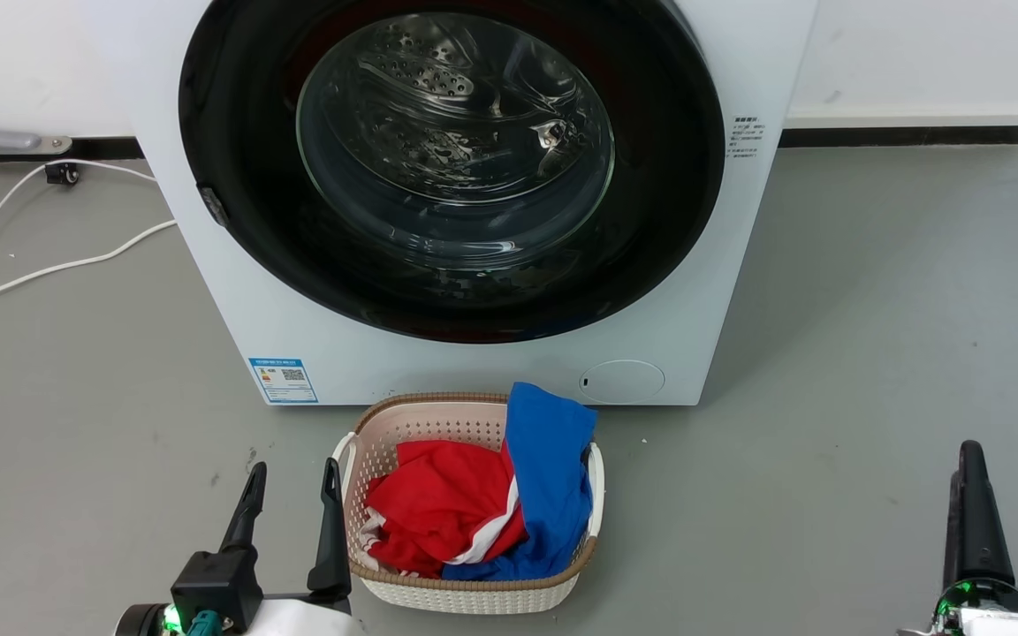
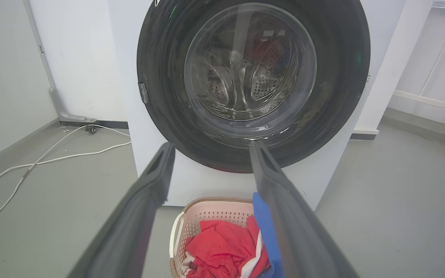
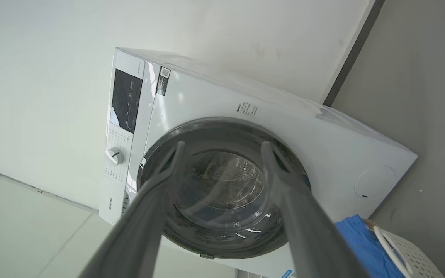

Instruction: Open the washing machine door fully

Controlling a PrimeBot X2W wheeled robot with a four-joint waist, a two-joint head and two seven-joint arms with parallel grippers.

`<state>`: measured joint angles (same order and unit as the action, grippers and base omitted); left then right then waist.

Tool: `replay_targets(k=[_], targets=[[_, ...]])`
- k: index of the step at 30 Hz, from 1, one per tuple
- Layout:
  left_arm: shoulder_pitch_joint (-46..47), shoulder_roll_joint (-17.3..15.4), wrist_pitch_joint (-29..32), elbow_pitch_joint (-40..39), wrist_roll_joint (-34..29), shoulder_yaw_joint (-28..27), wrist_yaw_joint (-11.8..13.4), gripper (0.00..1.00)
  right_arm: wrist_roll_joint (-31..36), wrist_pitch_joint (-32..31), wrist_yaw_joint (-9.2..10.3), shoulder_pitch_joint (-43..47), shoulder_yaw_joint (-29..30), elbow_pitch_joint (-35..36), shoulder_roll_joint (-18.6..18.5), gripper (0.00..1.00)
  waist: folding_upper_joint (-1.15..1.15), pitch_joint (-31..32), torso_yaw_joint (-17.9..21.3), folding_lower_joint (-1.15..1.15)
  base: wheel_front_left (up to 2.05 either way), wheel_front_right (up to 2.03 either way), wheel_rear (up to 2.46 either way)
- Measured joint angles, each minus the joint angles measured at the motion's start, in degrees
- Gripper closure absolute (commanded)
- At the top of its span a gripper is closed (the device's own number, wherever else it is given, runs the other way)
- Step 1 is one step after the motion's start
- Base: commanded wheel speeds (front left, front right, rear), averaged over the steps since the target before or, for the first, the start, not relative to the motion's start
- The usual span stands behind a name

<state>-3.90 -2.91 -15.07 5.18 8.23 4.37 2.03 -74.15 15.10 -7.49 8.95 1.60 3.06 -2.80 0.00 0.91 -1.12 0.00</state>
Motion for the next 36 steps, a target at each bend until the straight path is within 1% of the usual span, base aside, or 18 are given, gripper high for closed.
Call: replay_targets(k=[5,8,12,16,21,22,23,36], targets=[[-0.1,0.0,0.0,0.0,0.0,0.0,0.0,0.00,-11.2,-0.5,0.00,1.1,-2.7,1.9,0.1,0.00,0.00,0.1,0.1,0.00,0.00,0.00,0.00],[-0.2,0.0,0.0,0.0,0.0,-0.1,-0.1,0.00,-17.3,-3.5,0.01,1.8,-2.1,3.2,0.0,0.00,0.00,0.1,0.1,0.00,0.00,0.00,0.00],[-0.2,0.0,0.0,0.0,0.0,-0.1,-0.1,0.00,-24.0,-9.6,0.01,2.9,-0.2,4.4,-0.1,0.00,0.00,0.1,0.1,0.00,0.00,0.00,0.00],[-0.3,0.0,0.0,0.0,0.0,-0.1,-0.1,0.00,-25.9,-14.2,0.01,3.5,1.7,4.4,-0.1,0.00,0.00,0.1,0.1,0.00,0.00,0.00,0.00],[-0.3,0.0,0.0,0.0,0.0,-0.1,-0.1,0.00,-26.5,-17.6,0.00,4.0,2.5,3.7,-0.1,0.00,0.00,0.0,0.0,0.00,0.00,0.00,0.00],[-0.3,0.0,0.0,0.0,0.0,0.0,-0.1,0.00,-26.2,-17.9,0.01,4.0,2.5,3.7,-0.1,0.55,0.00,0.0,0.0,0.00,0.00,0.00,0.00],[-0.3,0.0,0.0,0.0,0.0,-0.1,-0.1,0.00,-25.9,-17.7,0.01,4.0,2.5,3.7,-0.1,1.00,0.00,0.0,-0.1,0.00,0.00,0.00,0.00],[-0.4,0.0,0.0,-0.3,-0.9,-0.1,0.4,0.00,-26.2,-17.1,0.01,4.0,2.5,4.2,-0.1,1.00,0.00,0.0,-0.2,0.00,0.00,0.00,0.00]])
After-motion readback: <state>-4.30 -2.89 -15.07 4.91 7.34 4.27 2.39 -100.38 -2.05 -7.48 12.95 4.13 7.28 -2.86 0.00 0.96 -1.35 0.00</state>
